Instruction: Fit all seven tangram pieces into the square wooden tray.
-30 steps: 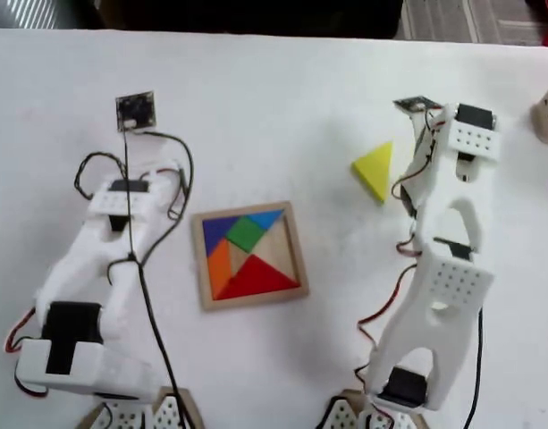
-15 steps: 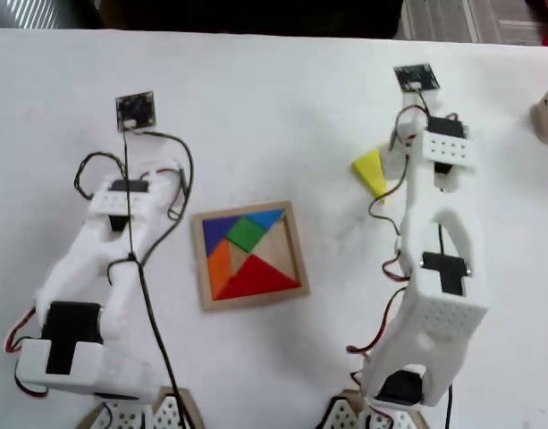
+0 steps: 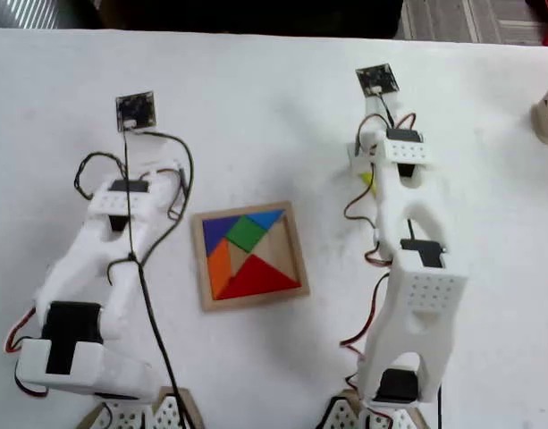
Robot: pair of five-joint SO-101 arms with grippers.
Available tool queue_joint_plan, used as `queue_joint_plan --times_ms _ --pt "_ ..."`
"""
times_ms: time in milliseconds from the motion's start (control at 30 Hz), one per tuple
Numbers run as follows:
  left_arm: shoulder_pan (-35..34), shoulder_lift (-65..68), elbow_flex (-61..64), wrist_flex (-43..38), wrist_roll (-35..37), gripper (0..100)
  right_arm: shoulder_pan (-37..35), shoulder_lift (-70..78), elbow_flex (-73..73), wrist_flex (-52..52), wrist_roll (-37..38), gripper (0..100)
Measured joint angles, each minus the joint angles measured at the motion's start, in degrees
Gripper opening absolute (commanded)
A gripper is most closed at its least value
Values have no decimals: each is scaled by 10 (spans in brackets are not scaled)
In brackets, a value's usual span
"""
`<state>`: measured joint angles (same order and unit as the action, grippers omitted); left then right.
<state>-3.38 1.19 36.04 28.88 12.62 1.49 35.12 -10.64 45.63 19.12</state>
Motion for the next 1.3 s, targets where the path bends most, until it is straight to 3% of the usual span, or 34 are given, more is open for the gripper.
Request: queue_joint_plan --times_ms 200,667,933,1167,1300 --pt "0 0 0 0 0 26 9 -2 -11 117 115 17" --pt "0 0 0 0 0 25 71 -11 -9 255 196 17" --pt "0 0 0 0 0 25 85 -125 132 245 196 17" --pt "0 0 0 0 0 26 111 -239 228 202 54 19" --pt "0 0 0 0 0 26 121 -258 231 212 62 19"
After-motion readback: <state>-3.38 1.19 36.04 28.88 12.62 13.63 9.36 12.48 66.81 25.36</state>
